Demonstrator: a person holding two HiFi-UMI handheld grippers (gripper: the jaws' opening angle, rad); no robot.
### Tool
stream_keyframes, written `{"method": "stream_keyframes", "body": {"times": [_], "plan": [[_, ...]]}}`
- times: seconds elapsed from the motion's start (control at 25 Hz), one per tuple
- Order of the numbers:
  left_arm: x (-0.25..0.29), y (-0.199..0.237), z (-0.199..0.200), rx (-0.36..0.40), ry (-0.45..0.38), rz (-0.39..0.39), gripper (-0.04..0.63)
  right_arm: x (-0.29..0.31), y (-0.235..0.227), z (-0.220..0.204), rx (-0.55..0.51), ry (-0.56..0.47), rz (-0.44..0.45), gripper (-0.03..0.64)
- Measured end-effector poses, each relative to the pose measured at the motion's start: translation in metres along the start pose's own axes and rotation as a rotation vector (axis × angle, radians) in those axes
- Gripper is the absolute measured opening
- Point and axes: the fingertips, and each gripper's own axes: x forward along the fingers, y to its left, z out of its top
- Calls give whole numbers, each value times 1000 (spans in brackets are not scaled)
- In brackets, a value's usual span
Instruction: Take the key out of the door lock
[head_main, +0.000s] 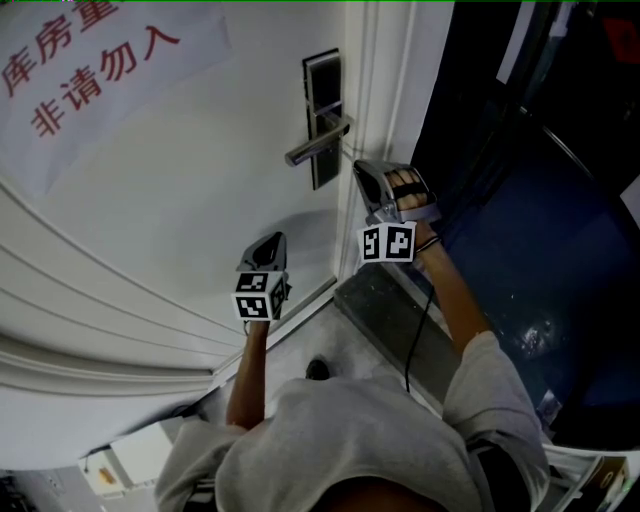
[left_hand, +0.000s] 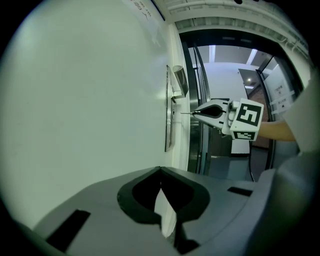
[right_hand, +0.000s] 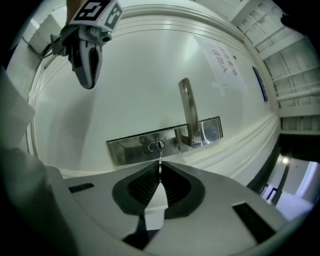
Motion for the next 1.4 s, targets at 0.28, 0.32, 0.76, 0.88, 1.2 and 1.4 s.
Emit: {"method": "stream_keyframes", "body": {"times": [0.28, 0.32, 0.76, 0.88, 1.2, 1.4], "plan": [[-1, -4, -1, 7, 5, 1, 18, -20, 18, -14, 479, 32, 66, 29], [-1, -4, 0, 7, 5, 1, 18, -23, 22, -15, 554, 38, 75, 29], [-4, -9, -1, 3, 1, 11, 18, -66, 64, -42, 1150, 99, 91, 29], [-7, -9, -4, -3, 1, 19, 18, -80, 79, -50, 1214, 130, 88, 29], [-23, -20, -14, -17, -4, 26, 18, -117, 91, -45, 1250, 126, 92, 29], [-40, -30, -16, -15, -18, 31, 18, -140, 80, -41, 1240, 112, 69, 29]]}}
